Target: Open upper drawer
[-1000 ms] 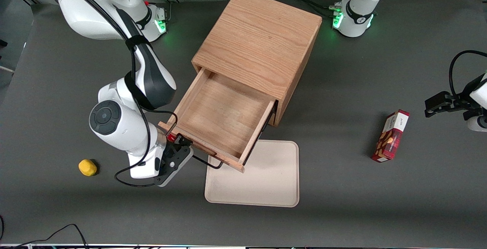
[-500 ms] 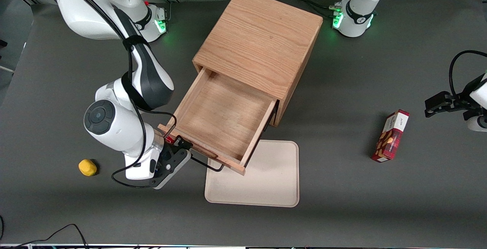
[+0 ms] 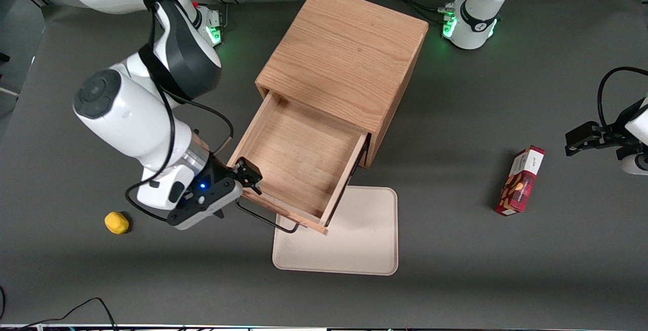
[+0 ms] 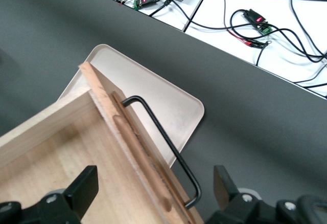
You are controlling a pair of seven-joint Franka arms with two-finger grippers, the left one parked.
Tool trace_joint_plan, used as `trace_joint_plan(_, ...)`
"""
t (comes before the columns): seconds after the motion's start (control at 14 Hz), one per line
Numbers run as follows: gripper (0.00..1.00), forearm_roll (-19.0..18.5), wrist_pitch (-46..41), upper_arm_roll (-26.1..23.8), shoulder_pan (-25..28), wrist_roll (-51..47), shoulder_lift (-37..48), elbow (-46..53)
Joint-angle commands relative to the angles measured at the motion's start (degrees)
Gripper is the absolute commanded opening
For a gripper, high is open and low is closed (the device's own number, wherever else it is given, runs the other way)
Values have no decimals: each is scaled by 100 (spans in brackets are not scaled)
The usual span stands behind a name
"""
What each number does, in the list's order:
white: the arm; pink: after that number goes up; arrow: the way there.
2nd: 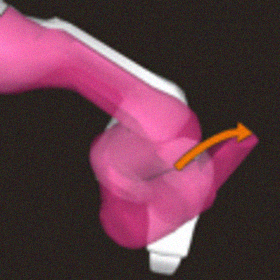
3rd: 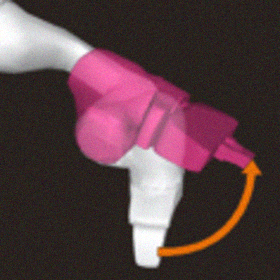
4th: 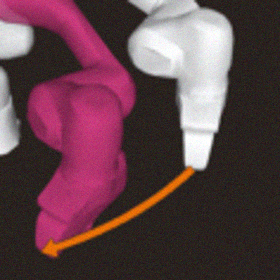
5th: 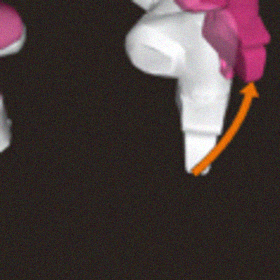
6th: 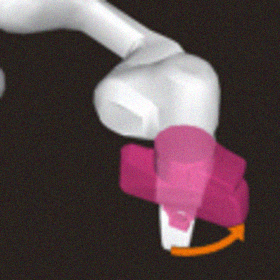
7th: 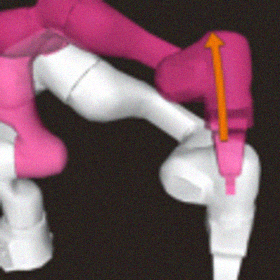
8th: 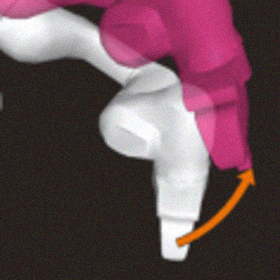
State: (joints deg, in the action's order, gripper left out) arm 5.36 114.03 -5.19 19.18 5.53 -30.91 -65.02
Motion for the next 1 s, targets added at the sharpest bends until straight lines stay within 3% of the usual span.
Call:
trace_joint_plan(0.0,100,36,-99,0,-221,-157,181,-90)
trace_joint_plan(0.21,100,-34,-784,79,-554,-184,541,-186)
trace_joint_plan(0.36,100,-131,-812,446,-618,-175,1040,-754)
trace_joint_plan(0.64,100,-1106,-812,625,-889,-324,1745,-1556)
trace_joint_plan(0.93,100,-1063,-224,651,-1250,-946,2597,-2706)
